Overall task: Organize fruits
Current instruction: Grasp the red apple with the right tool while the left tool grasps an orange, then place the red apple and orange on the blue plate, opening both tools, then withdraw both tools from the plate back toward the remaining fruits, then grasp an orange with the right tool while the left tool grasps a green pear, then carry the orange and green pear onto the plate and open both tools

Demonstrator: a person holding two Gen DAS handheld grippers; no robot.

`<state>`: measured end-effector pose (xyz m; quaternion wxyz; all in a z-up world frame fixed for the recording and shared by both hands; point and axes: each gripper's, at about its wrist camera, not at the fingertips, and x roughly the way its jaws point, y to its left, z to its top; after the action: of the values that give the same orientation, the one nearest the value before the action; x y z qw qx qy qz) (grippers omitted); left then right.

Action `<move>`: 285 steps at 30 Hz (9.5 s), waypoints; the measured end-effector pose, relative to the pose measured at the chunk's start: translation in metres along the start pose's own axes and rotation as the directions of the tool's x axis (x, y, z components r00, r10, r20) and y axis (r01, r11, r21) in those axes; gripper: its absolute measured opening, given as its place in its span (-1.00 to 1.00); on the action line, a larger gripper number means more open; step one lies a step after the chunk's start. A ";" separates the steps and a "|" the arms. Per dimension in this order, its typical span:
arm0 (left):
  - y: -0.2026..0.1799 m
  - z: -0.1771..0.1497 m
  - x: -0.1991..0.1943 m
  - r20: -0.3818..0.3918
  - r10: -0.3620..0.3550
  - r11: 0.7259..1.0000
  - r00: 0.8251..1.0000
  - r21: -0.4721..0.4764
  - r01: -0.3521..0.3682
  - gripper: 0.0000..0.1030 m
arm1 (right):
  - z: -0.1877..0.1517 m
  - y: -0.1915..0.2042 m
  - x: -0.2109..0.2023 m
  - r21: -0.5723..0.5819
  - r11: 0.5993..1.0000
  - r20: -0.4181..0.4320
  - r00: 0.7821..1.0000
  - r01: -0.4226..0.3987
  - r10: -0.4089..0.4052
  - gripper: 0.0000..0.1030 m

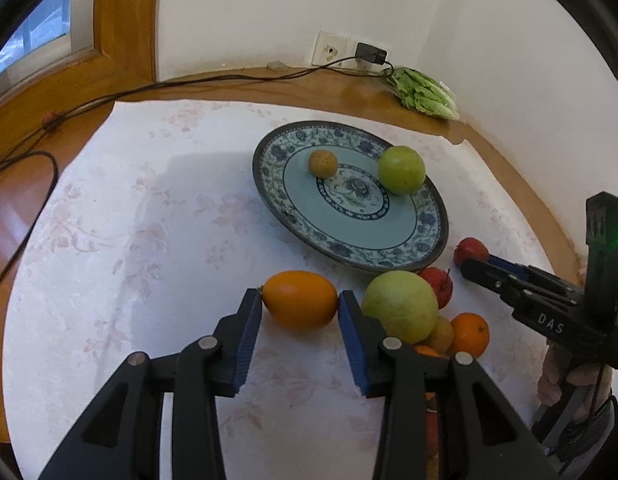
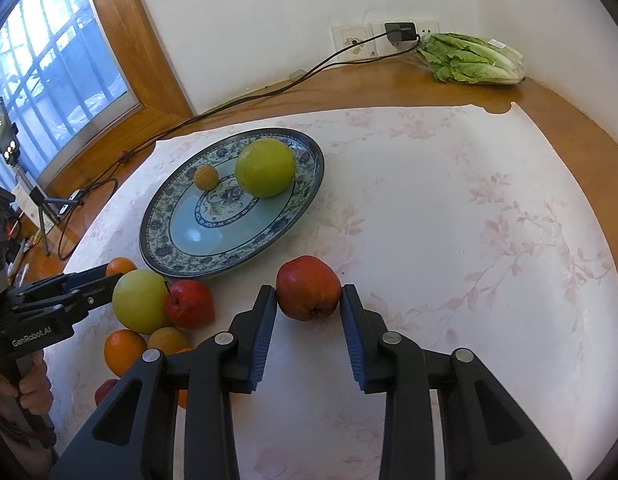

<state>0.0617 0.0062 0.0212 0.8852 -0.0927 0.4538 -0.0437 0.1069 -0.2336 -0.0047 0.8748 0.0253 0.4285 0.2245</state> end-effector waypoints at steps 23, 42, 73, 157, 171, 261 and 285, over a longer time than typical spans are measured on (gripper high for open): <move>-0.007 0.025 -0.015 0.027 0.001 1.000 1.000 0.022 -0.001 -0.21 | 0.010 0.010 -0.020 -0.022 0.999 0.029 0.999 -0.024 0.025 -0.34; -0.015 0.064 0.033 0.005 0.002 0.998 1.000 0.066 -0.003 -0.21 | 0.044 0.029 0.011 -0.097 0.995 -0.025 0.999 -0.023 0.020 -0.34; -0.030 0.073 0.068 0.064 0.019 0.993 0.998 0.119 -0.026 -0.21 | 0.057 0.035 0.051 -0.140 0.990 0.025 0.999 -0.023 0.027 -0.34; -0.046 0.002 0.002 -0.063 -0.046 0.999 0.997 0.016 0.047 0.32 | -0.021 0.038 -0.036 -0.059 0.995 0.017 0.996 -0.085 0.086 0.21; -0.046 0.002 0.007 -0.068 -0.095 0.995 0.993 -0.010 0.095 -0.10 | -0.022 0.033 -0.033 -0.043 0.993 0.008 0.994 -0.105 0.106 0.21; -0.011 0.064 0.039 0.028 -0.013 1.000 1.000 0.010 0.013 -0.11 | 0.041 0.061 0.038 -0.154 0.984 -0.050 0.995 -0.089 0.082 -0.28; -0.009 0.065 0.045 0.049 -0.025 1.000 0.998 0.015 0.024 0.00 | 0.042 0.060 0.051 -0.150 0.984 -0.030 0.995 -0.100 0.097 -0.24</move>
<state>0.1407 -0.0015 0.0248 0.8962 -0.0931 0.4302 -0.0554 0.1435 -0.1521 -0.0019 0.8572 -0.0226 0.4182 0.2996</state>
